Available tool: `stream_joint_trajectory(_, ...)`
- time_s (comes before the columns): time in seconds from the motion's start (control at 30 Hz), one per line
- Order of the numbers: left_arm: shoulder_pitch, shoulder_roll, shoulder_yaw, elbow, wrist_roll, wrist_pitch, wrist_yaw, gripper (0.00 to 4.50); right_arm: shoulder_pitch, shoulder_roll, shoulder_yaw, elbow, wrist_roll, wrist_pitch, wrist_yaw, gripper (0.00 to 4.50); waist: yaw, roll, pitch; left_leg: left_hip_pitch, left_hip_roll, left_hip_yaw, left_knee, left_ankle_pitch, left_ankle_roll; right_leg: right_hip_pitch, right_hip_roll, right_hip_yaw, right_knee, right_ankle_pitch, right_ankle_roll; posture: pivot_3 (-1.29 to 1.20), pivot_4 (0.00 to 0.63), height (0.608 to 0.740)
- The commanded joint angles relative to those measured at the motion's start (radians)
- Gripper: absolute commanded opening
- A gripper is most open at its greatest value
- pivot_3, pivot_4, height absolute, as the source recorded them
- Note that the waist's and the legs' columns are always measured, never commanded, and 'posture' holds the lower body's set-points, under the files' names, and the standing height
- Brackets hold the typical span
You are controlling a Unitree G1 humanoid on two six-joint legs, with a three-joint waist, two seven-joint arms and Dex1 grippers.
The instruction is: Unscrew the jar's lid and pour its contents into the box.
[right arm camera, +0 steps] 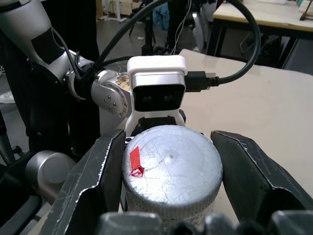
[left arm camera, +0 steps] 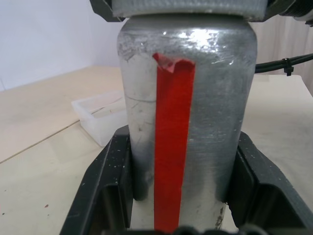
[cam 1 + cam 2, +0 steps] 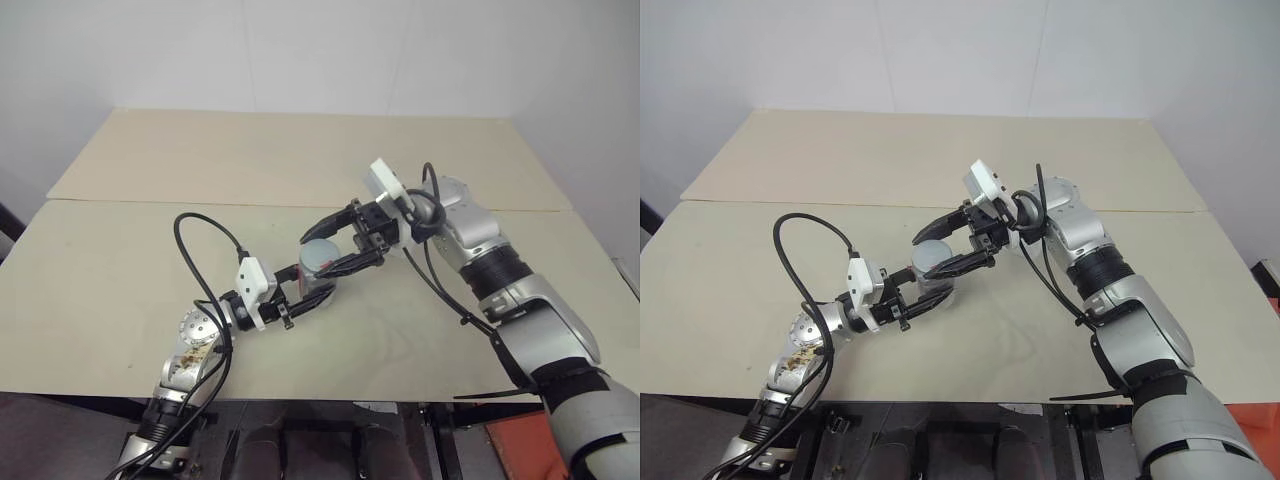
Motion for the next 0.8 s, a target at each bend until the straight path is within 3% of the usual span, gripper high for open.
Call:
stream_joint_trajectory(0.03,-0.004,-0.018,-0.020,-0.064,-0.007,-0.048,-0.017,2.09,0.013,-0.038,-0.054,-0.029,0.038,-0.029,0.044,4.03,0.004,0.000,0.000,0.000,0.000,0.000,0.000,0.000,0.000,0.000,0.000,0.000,0.000,0.000,0.000,0.00,0.150,0.740)
stream_joint_trajectory(0.1,-0.004,-0.022,-0.017,-0.056,-0.007,-0.051,-0.013,2.09,0.040,-0.035,-0.130,-0.047,0.028,-0.029,0.044,4.43,0.006,0.000,0.000,0.000,0.000,0.000,0.000,0.000,0.000,0.000,0.000,0.000,0.000,0.000,0.000,0.00,0.150,0.740)
stream_joint_trajectory(0.27,-0.004,-0.029,-0.012,-0.028,0.002,-0.066,-0.007,2.09,0.123,-0.062,-0.260,-0.173,-0.014,0.012,-0.042,4.43,0.008,0.000,0.000,0.000,0.000,0.000,0.000,0.000,0.000,0.000,0.000,0.000,0.000,0.000,0.000,0.00,0.150,0.740)
stream_joint_trajectory(0.37,-0.010,-0.039,-0.002,-0.002,0.015,-0.072,0.022,2.09,0.224,-0.106,-0.349,-0.359,-0.014,0.073,-0.165,4.43,0.012,0.000,0.000,0.000,0.000,0.000,0.000,0.000,0.000,0.000,0.000,0.000,0.000,0.000,0.000,0.00,0.150,0.740)
stream_joint_trajectory(0.6,-0.040,-0.060,0.016,0.060,0.056,-0.109,0.078,2.09,0.473,-0.093,-0.425,-0.861,-0.102,0.318,-0.660,4.43,0.017,0.000,0.000,0.000,0.000,0.000,0.000,0.000,0.000,0.000,0.000,0.000,0.000,0.000,0.000,0.00,0.150,0.740)
stream_joint_trajectory(0.7,-0.057,-0.074,0.020,0.095,0.093,-0.135,0.123,2.09,0.568,0.000,-0.398,-1.050,-0.170,0.454,-0.937,4.43,0.016,0.000,0.000,0.000,0.000,0.000,0.000,0.000,0.000,0.000,0.000,0.000,0.001,0.000,-0.001,0.00,0.150,0.740)
stream_joint_trajectory(0.8,-0.067,-0.084,0.019,0.119,0.114,-0.152,0.149,2.09,0.628,0.070,-0.349,-1.168,-0.284,0.500,-1.101,4.43,0.019,0.000,0.000,0.000,0.000,0.000,0.000,0.000,0.000,-0.001,0.000,0.000,0.001,0.000,-0.001,0.00,0.150,0.740)
